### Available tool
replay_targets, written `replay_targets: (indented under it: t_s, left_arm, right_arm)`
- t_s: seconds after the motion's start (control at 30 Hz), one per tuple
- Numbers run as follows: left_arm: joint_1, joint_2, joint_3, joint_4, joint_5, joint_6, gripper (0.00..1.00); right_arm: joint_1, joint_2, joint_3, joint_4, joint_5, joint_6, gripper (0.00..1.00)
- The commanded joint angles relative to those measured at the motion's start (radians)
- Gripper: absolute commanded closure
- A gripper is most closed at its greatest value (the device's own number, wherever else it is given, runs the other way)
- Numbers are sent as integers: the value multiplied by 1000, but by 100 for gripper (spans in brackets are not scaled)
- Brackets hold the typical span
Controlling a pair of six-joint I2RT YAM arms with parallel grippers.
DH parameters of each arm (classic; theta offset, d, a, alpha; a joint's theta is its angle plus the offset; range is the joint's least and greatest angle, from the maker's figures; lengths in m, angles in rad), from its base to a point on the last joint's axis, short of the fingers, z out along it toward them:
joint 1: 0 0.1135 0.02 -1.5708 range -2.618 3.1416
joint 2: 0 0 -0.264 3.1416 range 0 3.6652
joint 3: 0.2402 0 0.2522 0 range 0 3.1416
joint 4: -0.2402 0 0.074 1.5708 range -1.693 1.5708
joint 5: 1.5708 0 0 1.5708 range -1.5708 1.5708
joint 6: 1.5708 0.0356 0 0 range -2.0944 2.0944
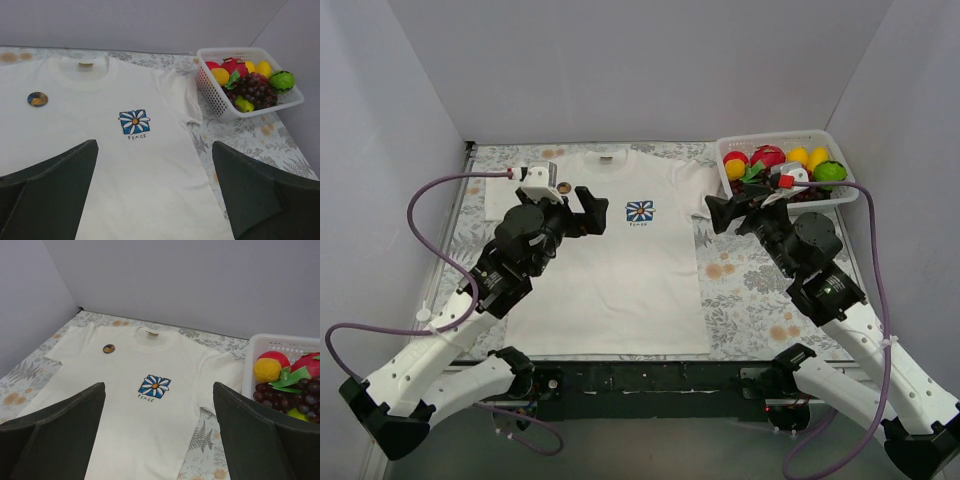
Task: Pin the brooch onto the clothing
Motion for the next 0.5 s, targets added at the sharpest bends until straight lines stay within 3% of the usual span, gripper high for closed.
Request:
replay_targets:
  t_s: [0.0, 0.37, 0.47]
  left_arm:
    - [-2, -44, -45, 96, -9, 47, 2]
    - [-2, -30, -82, 111, -16, 33, 2]
    - [-2, -44, -126, 163, -9, 60, 2]
  right_arm:
    - [1, -1, -4, 76, 38, -29, 5]
    - [1, 19, -39, 66, 24, -25, 4]
    - [1, 22, -78, 106, 81, -51, 4]
